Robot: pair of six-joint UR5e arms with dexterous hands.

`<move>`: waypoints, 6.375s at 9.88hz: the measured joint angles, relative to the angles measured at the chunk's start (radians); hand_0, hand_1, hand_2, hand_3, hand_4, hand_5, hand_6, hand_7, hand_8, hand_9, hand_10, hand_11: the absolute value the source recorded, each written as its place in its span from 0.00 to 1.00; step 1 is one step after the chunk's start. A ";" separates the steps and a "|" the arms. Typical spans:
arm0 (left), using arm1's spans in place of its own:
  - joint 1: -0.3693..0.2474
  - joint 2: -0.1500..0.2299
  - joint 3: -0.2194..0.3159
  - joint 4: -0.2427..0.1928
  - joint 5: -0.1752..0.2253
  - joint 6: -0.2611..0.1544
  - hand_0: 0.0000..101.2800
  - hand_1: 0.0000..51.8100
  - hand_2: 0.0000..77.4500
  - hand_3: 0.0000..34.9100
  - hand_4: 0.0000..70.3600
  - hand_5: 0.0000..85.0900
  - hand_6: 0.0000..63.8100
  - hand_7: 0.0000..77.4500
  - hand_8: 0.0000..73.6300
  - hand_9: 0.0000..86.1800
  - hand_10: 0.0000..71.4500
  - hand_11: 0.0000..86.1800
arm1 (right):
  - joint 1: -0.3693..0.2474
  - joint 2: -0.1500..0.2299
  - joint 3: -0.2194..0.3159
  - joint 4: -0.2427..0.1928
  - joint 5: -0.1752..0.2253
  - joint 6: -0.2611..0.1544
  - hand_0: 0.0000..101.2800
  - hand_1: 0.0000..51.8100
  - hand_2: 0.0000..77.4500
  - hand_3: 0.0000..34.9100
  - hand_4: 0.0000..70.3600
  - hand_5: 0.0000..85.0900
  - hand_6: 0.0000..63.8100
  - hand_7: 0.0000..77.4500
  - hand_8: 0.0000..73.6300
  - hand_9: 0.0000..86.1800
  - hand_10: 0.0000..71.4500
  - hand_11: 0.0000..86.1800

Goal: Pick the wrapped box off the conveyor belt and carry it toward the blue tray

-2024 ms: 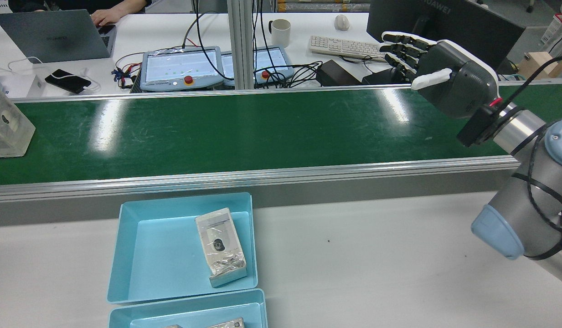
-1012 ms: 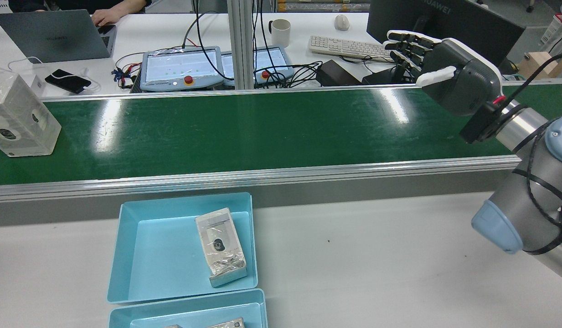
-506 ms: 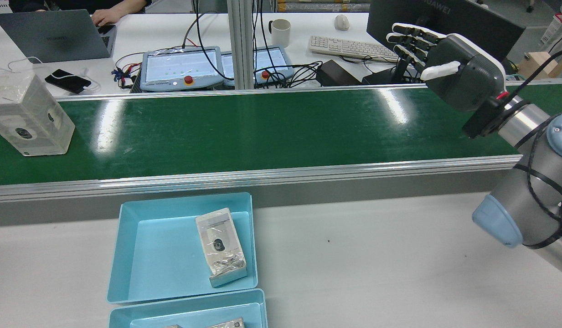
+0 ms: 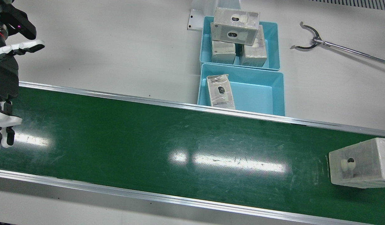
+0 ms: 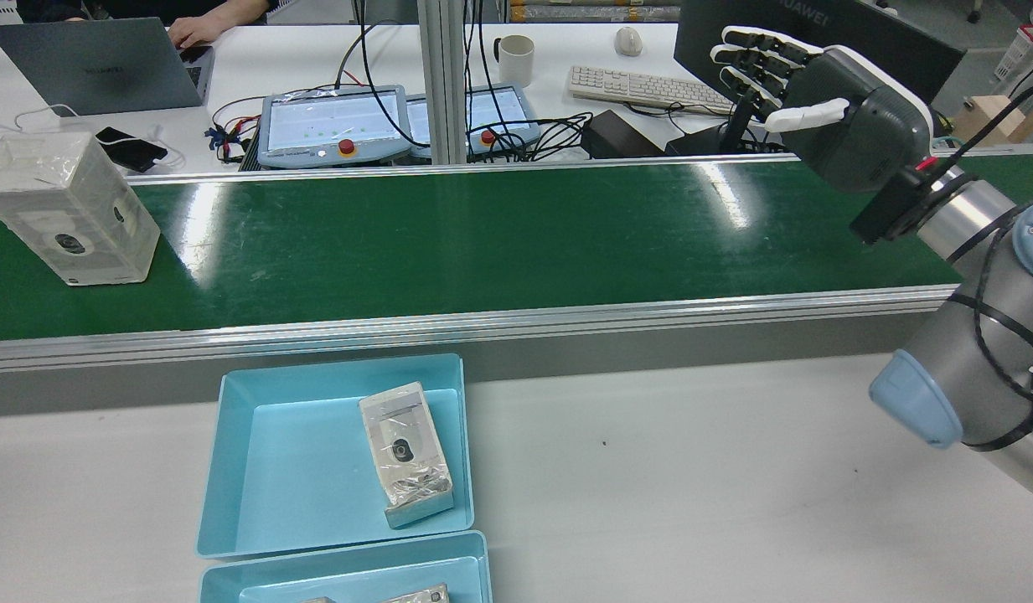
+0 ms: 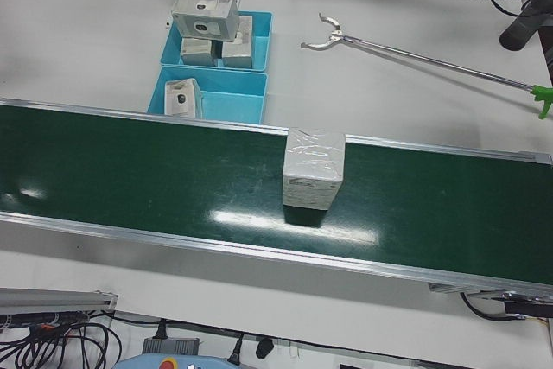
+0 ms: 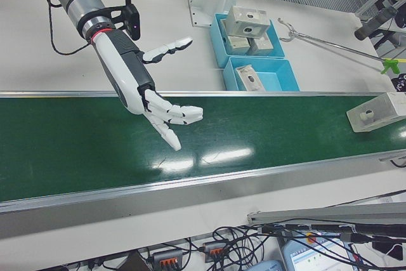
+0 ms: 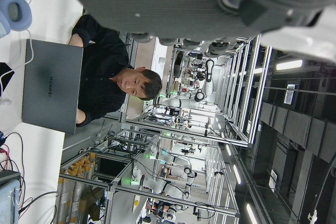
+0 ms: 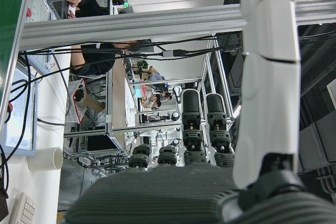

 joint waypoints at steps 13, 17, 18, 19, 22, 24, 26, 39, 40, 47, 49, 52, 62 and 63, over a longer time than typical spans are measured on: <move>0.000 0.000 0.000 0.000 0.000 0.000 0.00 0.00 0.01 0.00 0.00 0.01 0.00 0.01 0.01 0.01 0.01 0.00 | -0.002 0.000 -0.022 0.001 0.000 0.018 0.47 0.21 0.07 0.04 0.35 0.24 0.21 0.37 0.05 0.07 0.06 0.09; 0.000 0.000 0.000 0.000 0.000 0.000 0.00 0.00 0.01 0.00 0.00 0.01 0.00 0.01 0.01 0.01 0.01 0.00 | -0.086 0.121 -0.115 -0.002 0.028 0.010 0.47 0.21 0.08 0.03 0.39 0.28 0.21 0.38 0.05 0.07 0.07 0.10; 0.000 0.000 0.000 0.000 0.000 0.000 0.00 0.00 0.01 0.00 0.00 0.01 0.00 0.01 0.01 0.01 0.01 0.01 | -0.133 0.156 -0.136 -0.004 0.062 0.008 0.47 0.21 0.12 0.03 0.39 0.28 0.22 0.39 0.05 0.09 0.07 0.10; 0.000 0.000 0.000 0.000 0.000 0.000 0.00 0.00 0.01 0.00 0.00 0.01 0.00 0.01 0.01 0.01 0.01 0.01 | -0.196 0.190 -0.155 -0.007 0.117 0.003 0.47 0.26 0.14 0.04 0.30 0.22 0.21 0.39 0.04 0.08 0.07 0.10; 0.000 0.000 0.000 0.000 0.000 0.000 0.00 0.00 0.01 0.00 0.00 0.01 0.00 0.01 0.01 0.00 0.00 0.00 | -0.340 0.270 -0.178 -0.014 0.261 -0.072 0.49 0.33 0.18 0.04 0.30 0.22 0.21 0.39 0.02 0.08 0.07 0.10; 0.000 0.000 0.000 0.000 0.000 0.000 0.00 0.00 0.01 0.00 0.00 0.01 0.00 0.01 0.01 0.01 0.01 0.00 | -0.342 0.292 -0.172 -0.058 0.283 -0.102 0.49 0.33 0.20 0.03 0.32 0.23 0.21 0.39 0.02 0.08 0.05 0.08; 0.000 0.000 0.000 0.000 0.000 0.000 0.00 0.00 0.01 0.00 0.00 0.01 0.00 0.01 0.01 0.00 0.01 0.00 | -0.289 0.294 -0.158 -0.147 0.245 -0.132 0.55 0.47 0.26 0.03 0.34 0.28 0.17 0.34 0.00 0.04 0.00 0.02; 0.000 0.000 0.000 0.000 0.000 0.000 0.00 0.00 0.01 0.00 0.00 0.01 0.00 0.01 0.01 0.00 0.01 0.00 | -0.192 0.253 -0.170 -0.075 0.113 -0.132 0.50 0.33 0.19 0.04 0.29 0.22 0.19 0.34 0.02 0.05 0.04 0.06; 0.000 0.000 0.000 0.000 0.000 0.000 0.00 0.00 0.01 0.00 0.00 0.01 0.00 0.01 0.01 0.00 0.01 0.00 | -0.194 0.253 -0.171 -0.075 0.113 -0.132 0.50 0.32 0.16 0.06 0.25 0.19 0.15 0.30 0.01 0.05 0.01 0.04; 0.000 0.000 0.000 0.000 0.000 0.000 0.00 0.00 0.01 0.00 0.00 0.01 0.00 0.01 0.01 0.00 0.01 0.00 | -0.208 0.250 -0.172 -0.076 0.109 -0.128 0.48 0.27 0.15 0.16 0.24 0.18 0.13 0.25 0.01 0.03 0.01 0.02; 0.000 0.000 0.000 0.000 0.000 0.000 0.00 0.00 0.01 0.00 0.00 0.01 0.00 0.01 0.01 0.01 0.01 0.00 | -0.209 0.247 -0.172 -0.076 0.111 -0.126 0.48 0.27 0.13 0.15 0.19 0.18 0.13 0.25 0.01 0.03 0.01 0.02; 0.000 0.000 0.000 0.000 0.000 0.000 0.00 0.00 0.01 0.00 0.00 0.01 0.00 0.01 0.01 0.01 0.01 0.00 | -0.212 0.244 -0.192 -0.072 0.109 -0.119 0.49 0.37 0.19 0.08 0.24 0.20 0.13 0.27 0.01 0.03 0.01 0.02; 0.000 0.000 0.000 0.000 0.000 0.000 0.00 0.00 0.01 0.00 0.00 0.01 0.00 0.01 0.01 0.00 0.01 0.01 | -0.215 0.243 -0.200 -0.064 0.102 -0.098 0.51 0.34 0.16 0.02 0.23 0.19 0.11 0.24 0.01 0.03 0.00 0.03; 0.000 0.000 0.000 0.000 0.000 0.000 0.00 0.00 0.01 0.00 0.00 0.01 0.00 0.01 0.01 0.00 0.01 0.00 | -0.216 0.242 -0.200 -0.064 0.102 -0.099 0.51 0.34 0.16 0.02 0.23 0.19 0.11 0.24 0.01 0.03 0.00 0.02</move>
